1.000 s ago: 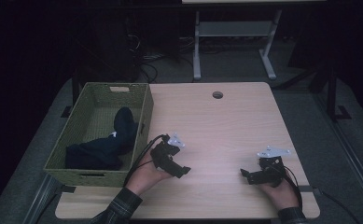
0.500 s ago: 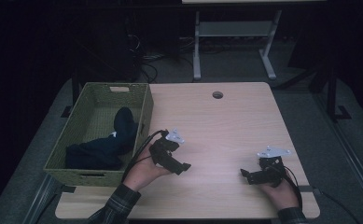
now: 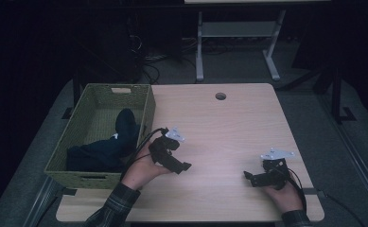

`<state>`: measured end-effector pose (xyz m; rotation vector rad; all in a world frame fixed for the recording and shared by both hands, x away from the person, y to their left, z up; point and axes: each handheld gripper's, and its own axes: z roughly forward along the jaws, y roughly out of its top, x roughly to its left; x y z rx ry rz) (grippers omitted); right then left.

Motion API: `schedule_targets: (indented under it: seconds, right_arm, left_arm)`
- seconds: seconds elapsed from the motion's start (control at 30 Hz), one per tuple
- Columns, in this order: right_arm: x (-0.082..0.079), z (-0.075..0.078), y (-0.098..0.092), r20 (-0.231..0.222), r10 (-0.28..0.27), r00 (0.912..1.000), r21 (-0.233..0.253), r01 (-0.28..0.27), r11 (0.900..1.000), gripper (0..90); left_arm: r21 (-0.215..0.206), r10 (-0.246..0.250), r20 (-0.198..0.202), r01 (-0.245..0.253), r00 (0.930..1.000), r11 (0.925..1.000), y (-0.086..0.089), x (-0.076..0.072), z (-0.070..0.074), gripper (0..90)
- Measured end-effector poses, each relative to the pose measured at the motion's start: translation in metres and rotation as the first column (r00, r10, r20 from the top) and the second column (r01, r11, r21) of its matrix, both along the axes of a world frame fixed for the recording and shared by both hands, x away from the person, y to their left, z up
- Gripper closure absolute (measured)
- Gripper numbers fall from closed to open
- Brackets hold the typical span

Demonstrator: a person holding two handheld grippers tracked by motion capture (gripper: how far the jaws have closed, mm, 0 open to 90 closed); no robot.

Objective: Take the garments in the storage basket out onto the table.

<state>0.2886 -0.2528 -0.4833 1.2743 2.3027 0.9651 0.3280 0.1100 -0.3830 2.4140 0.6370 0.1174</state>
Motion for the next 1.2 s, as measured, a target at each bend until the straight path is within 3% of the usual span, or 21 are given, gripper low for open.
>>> schedule_targets:
  seconds: [0.43, 1.2]
  right_arm:
    - [0.0, 0.0, 0.0, 0.0, 0.0, 1.0, 0.0, 0.0, 1.0, 1.3]
    - [0.0, 0.0, 0.0, 0.001, 0.0, 1.0, 0.0, 0.0, 1.0, 1.3]
  left_arm:
    - [-0.005, 0.018, 0.014, -0.018, 0.9997, 0.9998, 0.009, 0.003, 0.017, 14.5]
    - [0.027, 0.04, 0.036, -0.041, 0.9985, 0.9988, 0.031, 0.009, 0.043, 14.5]
